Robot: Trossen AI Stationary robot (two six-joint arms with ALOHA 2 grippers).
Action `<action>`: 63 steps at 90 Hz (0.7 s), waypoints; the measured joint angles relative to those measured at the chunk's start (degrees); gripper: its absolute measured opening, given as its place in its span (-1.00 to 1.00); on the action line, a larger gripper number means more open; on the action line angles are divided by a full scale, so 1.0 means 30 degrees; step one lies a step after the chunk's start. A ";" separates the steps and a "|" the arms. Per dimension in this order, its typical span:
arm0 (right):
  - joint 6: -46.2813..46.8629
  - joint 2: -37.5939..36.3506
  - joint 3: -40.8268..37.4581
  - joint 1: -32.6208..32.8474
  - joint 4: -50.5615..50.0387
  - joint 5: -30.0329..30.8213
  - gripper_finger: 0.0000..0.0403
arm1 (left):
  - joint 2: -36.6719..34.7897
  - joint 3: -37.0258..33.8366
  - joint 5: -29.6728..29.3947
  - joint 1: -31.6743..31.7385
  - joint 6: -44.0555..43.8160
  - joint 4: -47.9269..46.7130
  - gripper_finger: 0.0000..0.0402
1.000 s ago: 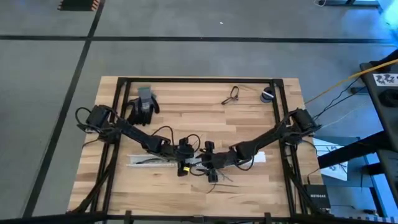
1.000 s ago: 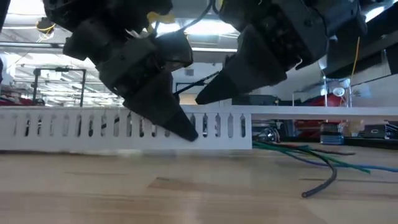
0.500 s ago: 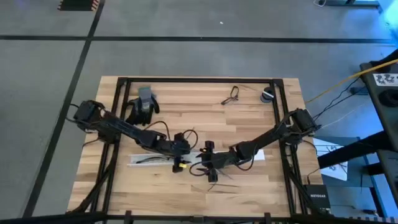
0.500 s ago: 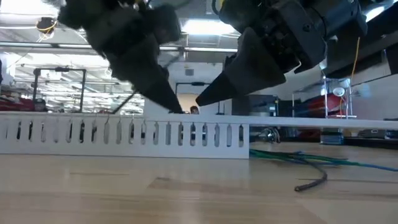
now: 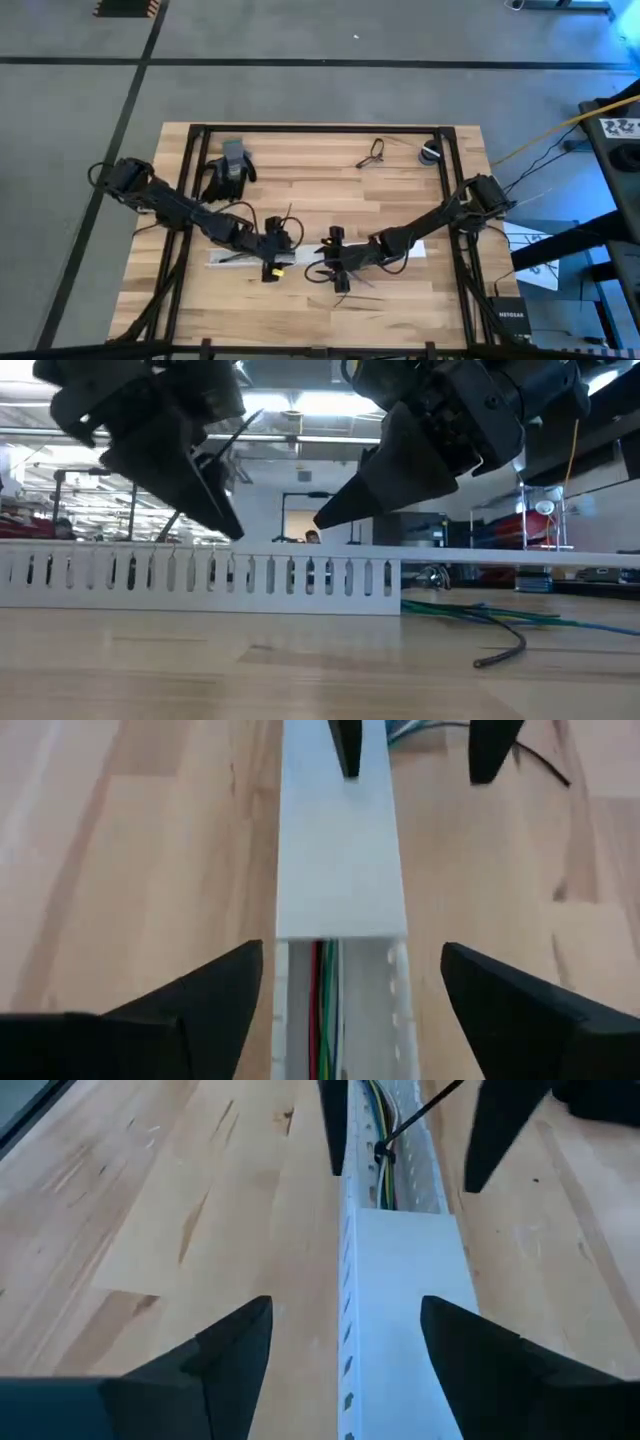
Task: Ziptie cables
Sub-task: Close the cable duct
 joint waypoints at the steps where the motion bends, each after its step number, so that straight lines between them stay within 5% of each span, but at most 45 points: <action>1: -0.0010 0.0000 0.0000 0.0000 0.0001 -0.0001 0.20 | 0.0000 -0.0129 0.0000 0.0000 -0.0021 0.0190 0.45; 63: -0.0350 0.0000 0.0000 -0.0124 0.0208 0.0318 0.20 | 0.1492 -0.3746 0.0225 -0.0192 -0.1019 0.7809 0.45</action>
